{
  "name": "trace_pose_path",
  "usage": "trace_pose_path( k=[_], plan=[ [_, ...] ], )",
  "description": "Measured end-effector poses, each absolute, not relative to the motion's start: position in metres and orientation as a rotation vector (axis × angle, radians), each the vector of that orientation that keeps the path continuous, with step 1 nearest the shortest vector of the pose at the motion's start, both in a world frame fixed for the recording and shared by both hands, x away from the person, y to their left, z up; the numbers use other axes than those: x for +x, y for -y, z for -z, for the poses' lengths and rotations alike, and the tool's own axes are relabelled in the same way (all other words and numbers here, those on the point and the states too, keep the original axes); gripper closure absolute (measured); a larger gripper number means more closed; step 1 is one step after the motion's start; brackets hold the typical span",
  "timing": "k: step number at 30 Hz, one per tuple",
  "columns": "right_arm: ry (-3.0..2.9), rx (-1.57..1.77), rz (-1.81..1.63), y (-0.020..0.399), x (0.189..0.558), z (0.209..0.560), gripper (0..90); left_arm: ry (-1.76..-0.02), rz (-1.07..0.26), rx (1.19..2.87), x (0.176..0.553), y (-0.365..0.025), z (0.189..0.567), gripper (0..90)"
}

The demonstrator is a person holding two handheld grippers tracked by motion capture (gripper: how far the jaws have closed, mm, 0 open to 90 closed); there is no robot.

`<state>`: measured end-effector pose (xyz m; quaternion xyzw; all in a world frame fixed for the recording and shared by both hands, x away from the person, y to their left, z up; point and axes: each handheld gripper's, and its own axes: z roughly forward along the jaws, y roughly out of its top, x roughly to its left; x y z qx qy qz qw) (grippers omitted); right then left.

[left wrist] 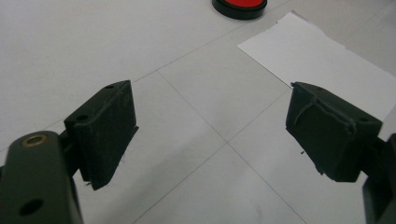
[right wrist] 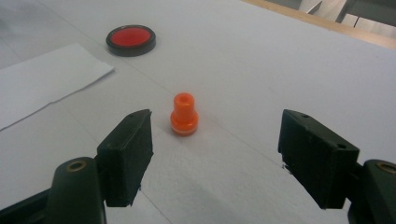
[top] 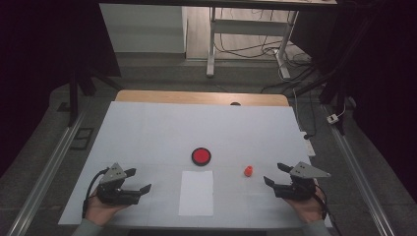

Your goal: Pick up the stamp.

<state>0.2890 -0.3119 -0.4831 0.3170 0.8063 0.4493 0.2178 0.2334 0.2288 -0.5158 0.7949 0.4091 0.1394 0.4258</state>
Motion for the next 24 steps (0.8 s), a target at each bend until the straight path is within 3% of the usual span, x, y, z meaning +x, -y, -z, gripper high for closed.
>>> trace_pose_path(
  k=[24],
  plan=[
    [-2.327,0.834,-1.277,0.264,0.317,0.456,27.9,-1.040,-0.334,1.994,0.238,-0.230,0.520,16.7]
  ],
)
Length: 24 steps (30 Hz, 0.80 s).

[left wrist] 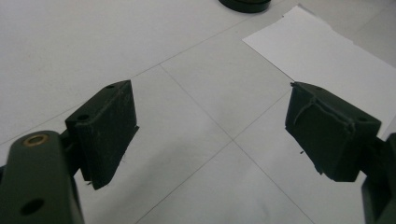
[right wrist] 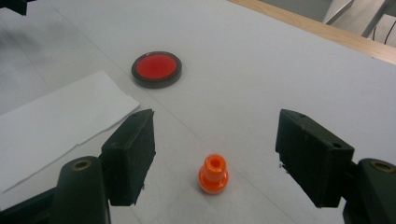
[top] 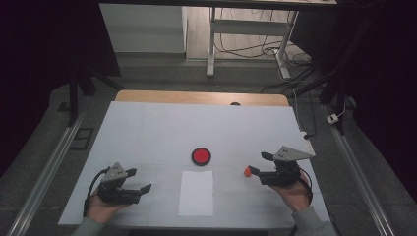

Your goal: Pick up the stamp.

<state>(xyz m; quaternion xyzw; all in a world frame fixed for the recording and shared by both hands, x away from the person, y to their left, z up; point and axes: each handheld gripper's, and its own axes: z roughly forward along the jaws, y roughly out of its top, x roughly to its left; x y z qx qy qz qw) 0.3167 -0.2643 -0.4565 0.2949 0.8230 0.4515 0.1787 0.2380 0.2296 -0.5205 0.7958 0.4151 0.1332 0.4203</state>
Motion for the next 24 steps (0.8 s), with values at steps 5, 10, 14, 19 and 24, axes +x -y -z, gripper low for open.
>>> trace_pose_path(
  k=[5,10,14,19,24],
  plan=[
    [-2.341,0.830,-1.263,0.256,0.321,0.458,28.4,-1.040,-0.336,1.991,0.237,-0.230,0.520,16.7],
    [-2.358,0.837,-1.248,0.248,0.327,0.467,29.4,-1.046,-0.338,1.993,0.238,-0.230,0.521,16.8],
    [-2.402,0.818,-1.184,0.244,0.331,0.474,29.9,-1.053,-0.352,1.988,0.237,-0.230,0.521,17.2],
    [-2.412,0.839,-1.172,0.245,0.334,0.482,31.1,-1.058,-0.348,1.993,0.237,-0.231,0.523,17.2],
    [-2.413,0.862,-1.168,0.246,0.336,0.486,32.2,-1.060,-0.346,1.991,0.235,-0.232,0.523,17.2]
  ],
)
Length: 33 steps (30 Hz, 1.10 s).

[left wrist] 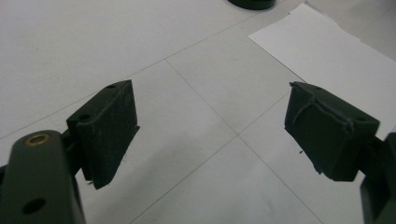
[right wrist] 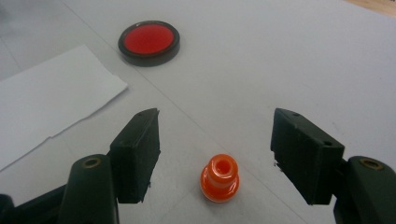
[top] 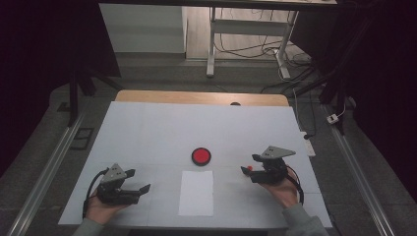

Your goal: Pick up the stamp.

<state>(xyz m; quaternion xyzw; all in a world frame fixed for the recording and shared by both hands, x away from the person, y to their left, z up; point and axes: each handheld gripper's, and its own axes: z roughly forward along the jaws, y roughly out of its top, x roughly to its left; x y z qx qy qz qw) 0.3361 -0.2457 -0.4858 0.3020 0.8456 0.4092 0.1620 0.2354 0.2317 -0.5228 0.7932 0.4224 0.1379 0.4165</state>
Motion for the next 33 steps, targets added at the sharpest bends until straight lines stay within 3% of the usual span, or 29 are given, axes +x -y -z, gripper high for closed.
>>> trace_pose_path(
  k=[16,30,33],
  plan=[
    [-2.434,0.912,-1.118,0.246,0.339,0.502,35.8,-1.051,-0.343,1.999,0.235,-0.230,0.523,17.3],
    [-2.440,0.931,-1.066,0.246,0.339,0.514,43.5,-1.041,-0.340,2.016,0.235,-0.229,0.525,17.6],
    [-2.438,0.931,-1.068,0.246,0.339,0.514,48.7,-1.042,-0.338,2.021,0.235,-0.229,0.525,17.7]
  ],
)
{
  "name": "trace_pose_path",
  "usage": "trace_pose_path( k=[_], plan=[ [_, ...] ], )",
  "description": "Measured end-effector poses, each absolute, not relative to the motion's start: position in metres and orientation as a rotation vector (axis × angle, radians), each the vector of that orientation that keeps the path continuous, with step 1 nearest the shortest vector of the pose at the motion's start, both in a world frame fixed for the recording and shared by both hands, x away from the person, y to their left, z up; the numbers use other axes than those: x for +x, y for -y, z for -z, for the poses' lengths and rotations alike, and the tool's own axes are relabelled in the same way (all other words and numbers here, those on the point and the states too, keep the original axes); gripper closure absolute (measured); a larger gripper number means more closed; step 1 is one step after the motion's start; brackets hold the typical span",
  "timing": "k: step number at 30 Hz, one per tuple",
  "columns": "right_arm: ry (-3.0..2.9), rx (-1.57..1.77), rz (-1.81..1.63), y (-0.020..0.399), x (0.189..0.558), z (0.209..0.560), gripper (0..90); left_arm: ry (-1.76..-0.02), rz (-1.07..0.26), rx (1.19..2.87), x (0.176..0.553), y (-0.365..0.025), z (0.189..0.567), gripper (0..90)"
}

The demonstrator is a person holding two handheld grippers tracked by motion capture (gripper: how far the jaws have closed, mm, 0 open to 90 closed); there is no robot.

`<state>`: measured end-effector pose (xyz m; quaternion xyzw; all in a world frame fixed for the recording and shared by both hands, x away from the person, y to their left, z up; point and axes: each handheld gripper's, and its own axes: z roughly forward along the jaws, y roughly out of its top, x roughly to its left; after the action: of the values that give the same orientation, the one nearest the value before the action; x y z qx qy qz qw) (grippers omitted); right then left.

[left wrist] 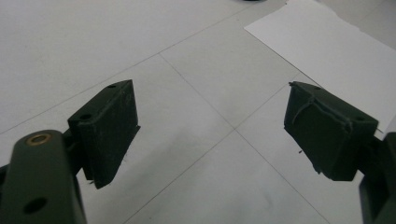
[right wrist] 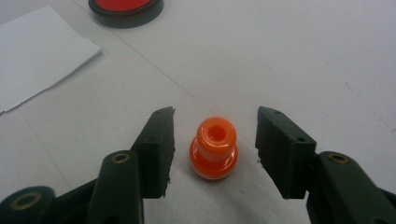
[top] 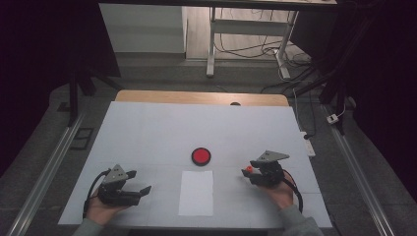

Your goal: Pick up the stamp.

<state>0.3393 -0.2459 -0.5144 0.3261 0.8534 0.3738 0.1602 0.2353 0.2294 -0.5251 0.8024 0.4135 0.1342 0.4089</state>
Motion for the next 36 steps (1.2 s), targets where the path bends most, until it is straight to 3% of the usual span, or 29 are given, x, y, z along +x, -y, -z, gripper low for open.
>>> trace_pose_path(
  k=[12,36],
  plan=[
    [-2.438,0.920,-1.075,0.249,0.339,0.513,70.8,-1.043,-0.355,2.019,0.235,-0.231,0.524,17.7],
    [-2.396,0.953,-1.158,0.255,0.337,0.504,71.6,-1.044,-0.360,2.028,0.236,-0.230,0.526,18.0]
  ],
)
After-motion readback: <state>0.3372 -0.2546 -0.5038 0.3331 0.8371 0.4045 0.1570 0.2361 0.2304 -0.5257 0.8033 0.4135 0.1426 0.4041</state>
